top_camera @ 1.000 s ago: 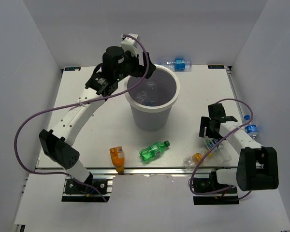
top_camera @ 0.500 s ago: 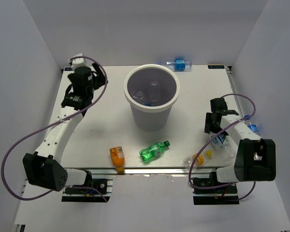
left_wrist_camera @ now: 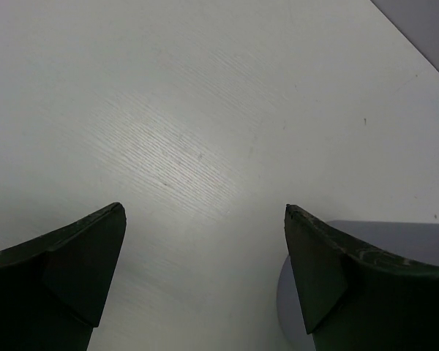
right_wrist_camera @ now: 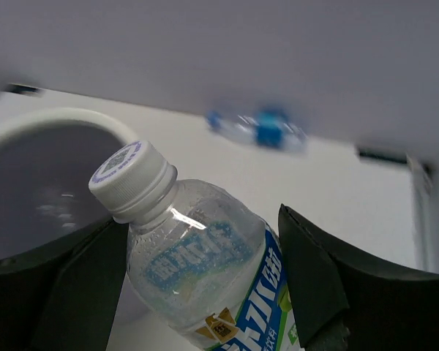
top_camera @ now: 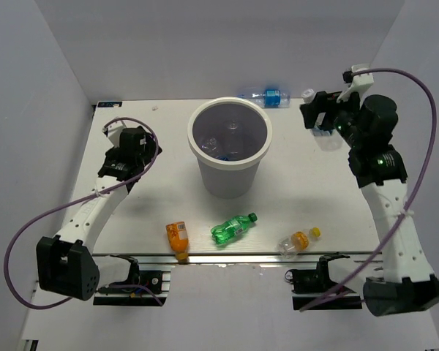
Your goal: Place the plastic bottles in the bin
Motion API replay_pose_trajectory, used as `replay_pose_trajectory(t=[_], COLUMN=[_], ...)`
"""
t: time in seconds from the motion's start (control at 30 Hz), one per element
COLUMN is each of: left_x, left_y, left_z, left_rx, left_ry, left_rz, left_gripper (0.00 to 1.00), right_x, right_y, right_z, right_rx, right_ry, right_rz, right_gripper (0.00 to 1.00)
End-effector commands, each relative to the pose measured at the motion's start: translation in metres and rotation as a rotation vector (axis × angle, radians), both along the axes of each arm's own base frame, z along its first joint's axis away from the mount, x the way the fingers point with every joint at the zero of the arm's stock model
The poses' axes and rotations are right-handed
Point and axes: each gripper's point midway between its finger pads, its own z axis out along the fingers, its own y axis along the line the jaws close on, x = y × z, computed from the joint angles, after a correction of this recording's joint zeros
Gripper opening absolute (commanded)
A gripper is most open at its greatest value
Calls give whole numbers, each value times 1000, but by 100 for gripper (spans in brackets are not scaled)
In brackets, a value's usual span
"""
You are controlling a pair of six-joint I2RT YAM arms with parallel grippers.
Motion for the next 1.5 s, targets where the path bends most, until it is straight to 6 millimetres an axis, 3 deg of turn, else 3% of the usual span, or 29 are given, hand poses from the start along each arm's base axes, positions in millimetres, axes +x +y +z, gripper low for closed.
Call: replay_pose_trajectory(t=[0.0,0.1,0.17,0.2,0.3,0.37,0.43,0.47,0.57,0.67,0.77,0.97,1.0,1.07,1.13,1.2,1.23,1.3,1.33,1.37,1.4,1.43,1.47], left_x=[-9,-23,-39,-46,-74,-101,-127,-136,-161,-178,-188,-190,-190,-192,-189,-191,-193,-191,-190,-189,-185,-183,-181], left_y=[-16,-28,-32,-32,-43,-54,-57,-62,-70,-87,-99,-103,-101,-99,-99,-100,-104,-108,-110,-112,-114,-115,-116], left_z=[12,1,-9,-14,-36,-46,-61,-65,-79,-92,-102,-127,-131,-139,-142,-149,-150,-152,-151,-150,-146,-142,-138], left_rx=[-96,-157,-173,-169,-176,-139,-141,-146,-191,-283,-293,-173,-159,-141,-128,-134,-137,-144,-148,-152,-157,-155,-154], left_ry=[-35,-20,16,38,139,210,310,335,402,445,467,554,565,589,576,588,592,589,587,581,565,556,544], left_rz=[-52,-105,-137,-145,-246,-424,-494,-545,-614,-680,-710,-642,-626,-602,-583,-572,-586,-592,-595,-597,-599,-605,-606], left_gripper=[98,98,98,98,98,98,98,98,98,98,98,98,98,98,98,98,95,82,75,63,57,51,41], right_x=[-44,-74,-74,-84,-76,-65,-60,-61,-62,-56,-43,-56,-58,-64,-63,-64,-64,-76,-78,-90,-95,-98,-108], right_y=[88,139,164,182,211,225,235,238,246,240,222,178,173,151,136,110,105,87,84,76,72,71,71], right_z=[94,122,116,110,88,69,57,54,45,37,38,70,62,68,46,37,12,5,-24,-26,-37,-69,-71], right_rx=[33,62,65,69,21,4,2,2,-2,0,0,107,115,160,156,181,175,240,247,322,348,344,382], right_ry=[-358,-501,-499,-484,-468,-432,-401,-397,-361,-298,-292,-295,-279,-290,-229,-204,-159,-158,-101,-91,-64,-3,-4], right_rz=[473,699,783,866,941,961,988,1002,1032,974,819,590,568,466,385,250,220,149,122,94,79,66,87], right_gripper=[13,13,19,21,30,38,45,59,89,89,89,89,89,89,89,89,89,89,89,89,89,89,89])
